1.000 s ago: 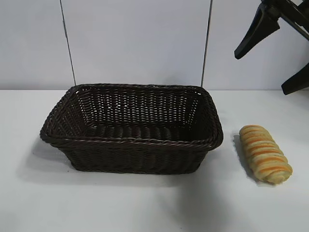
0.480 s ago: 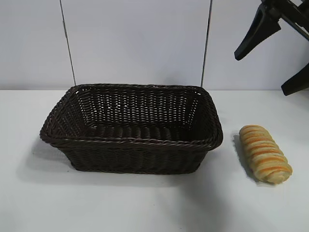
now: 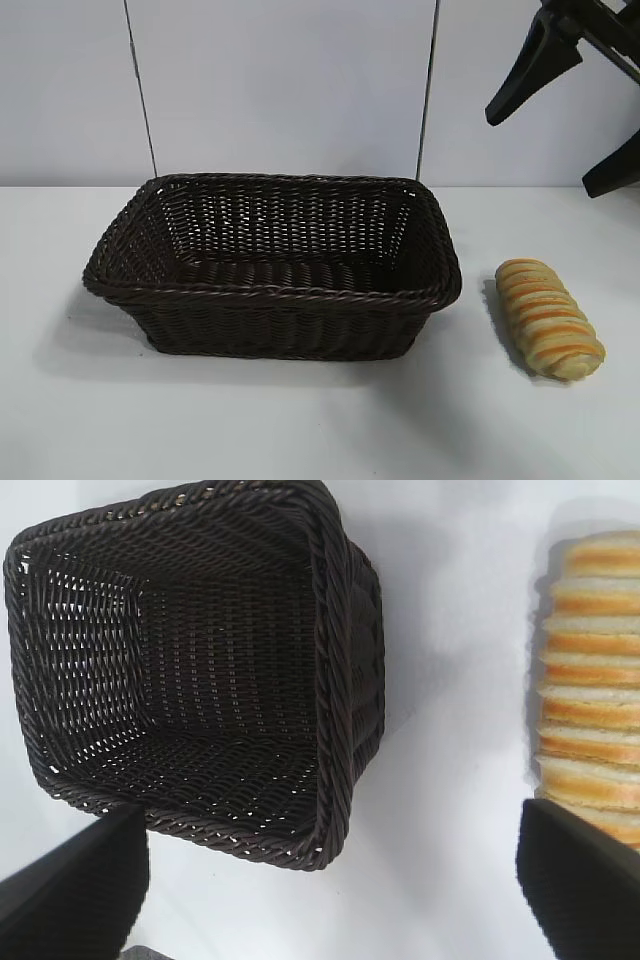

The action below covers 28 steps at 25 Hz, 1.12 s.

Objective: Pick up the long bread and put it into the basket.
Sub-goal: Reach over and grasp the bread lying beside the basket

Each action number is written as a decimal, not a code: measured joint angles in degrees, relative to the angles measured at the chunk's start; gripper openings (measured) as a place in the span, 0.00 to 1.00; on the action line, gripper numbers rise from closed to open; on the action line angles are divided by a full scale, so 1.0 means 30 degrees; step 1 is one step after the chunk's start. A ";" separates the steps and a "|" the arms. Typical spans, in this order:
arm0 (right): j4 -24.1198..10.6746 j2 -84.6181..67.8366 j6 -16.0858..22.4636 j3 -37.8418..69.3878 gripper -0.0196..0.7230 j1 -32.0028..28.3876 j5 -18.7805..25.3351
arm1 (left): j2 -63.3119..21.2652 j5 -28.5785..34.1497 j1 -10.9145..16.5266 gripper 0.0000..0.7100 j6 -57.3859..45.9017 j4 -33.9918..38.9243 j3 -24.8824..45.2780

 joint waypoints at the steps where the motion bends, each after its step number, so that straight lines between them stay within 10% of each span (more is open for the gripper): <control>1: 0.0000 0.0000 -0.0047 0.0000 0.96 0.0000 0.0000 | -0.0703 -0.0099 0.0000 0.95 -0.0295 -0.0080 0.0888; 15: 0.0000 0.0000 -0.0239 0.0000 0.96 0.0000 -0.0018 | -0.3977 -0.0073 0.0000 0.95 -0.2510 -0.0248 0.9051; 28: 0.0000 0.0000 -0.0387 0.0000 0.96 0.0000 -0.0018 | -0.3977 -0.1622 0.0000 0.95 -0.2616 -0.0413 1.2087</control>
